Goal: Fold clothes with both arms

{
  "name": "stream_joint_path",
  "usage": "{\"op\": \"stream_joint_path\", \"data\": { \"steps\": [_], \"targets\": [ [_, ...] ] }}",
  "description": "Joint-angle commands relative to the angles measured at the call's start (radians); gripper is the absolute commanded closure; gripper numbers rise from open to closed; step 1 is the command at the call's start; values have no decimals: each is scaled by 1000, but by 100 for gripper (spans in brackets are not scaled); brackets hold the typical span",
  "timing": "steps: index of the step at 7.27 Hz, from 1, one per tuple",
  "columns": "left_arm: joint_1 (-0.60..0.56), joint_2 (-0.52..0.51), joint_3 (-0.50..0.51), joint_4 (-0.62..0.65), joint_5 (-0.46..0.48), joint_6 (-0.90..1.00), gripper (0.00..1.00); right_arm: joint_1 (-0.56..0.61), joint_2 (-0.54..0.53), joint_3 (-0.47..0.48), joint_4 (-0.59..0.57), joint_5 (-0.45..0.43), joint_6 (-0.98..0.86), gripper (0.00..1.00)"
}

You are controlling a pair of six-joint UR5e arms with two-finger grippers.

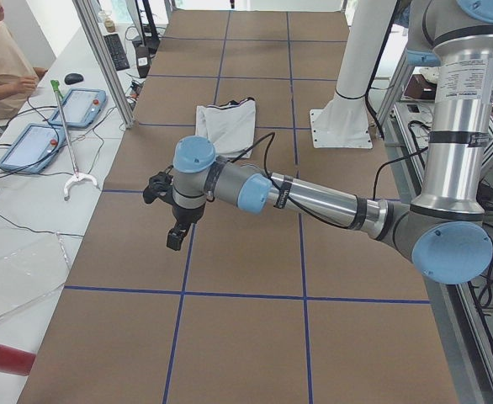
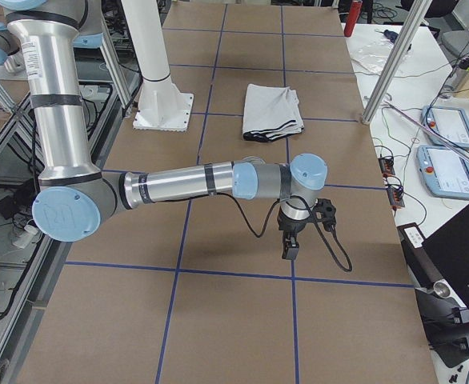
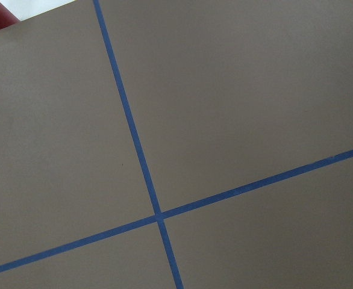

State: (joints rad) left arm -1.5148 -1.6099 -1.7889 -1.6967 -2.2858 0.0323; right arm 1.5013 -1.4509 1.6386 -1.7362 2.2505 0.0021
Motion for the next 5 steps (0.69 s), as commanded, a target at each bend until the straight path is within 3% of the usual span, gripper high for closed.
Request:
{"op": "stream_joint_path", "data": {
  "steps": [1,3,5],
  "targets": [
    [-1,10,-4,2,-17,-3,0,0,3,3,-2,4,1,0],
    [-4,69,-36,-9,-18,1,0,2,-35,88,-11,3,-1,0],
    [-1,70,-24,-18,-18,-3,0,2,-42,90,-9,3,-1,0]
  ]
}}
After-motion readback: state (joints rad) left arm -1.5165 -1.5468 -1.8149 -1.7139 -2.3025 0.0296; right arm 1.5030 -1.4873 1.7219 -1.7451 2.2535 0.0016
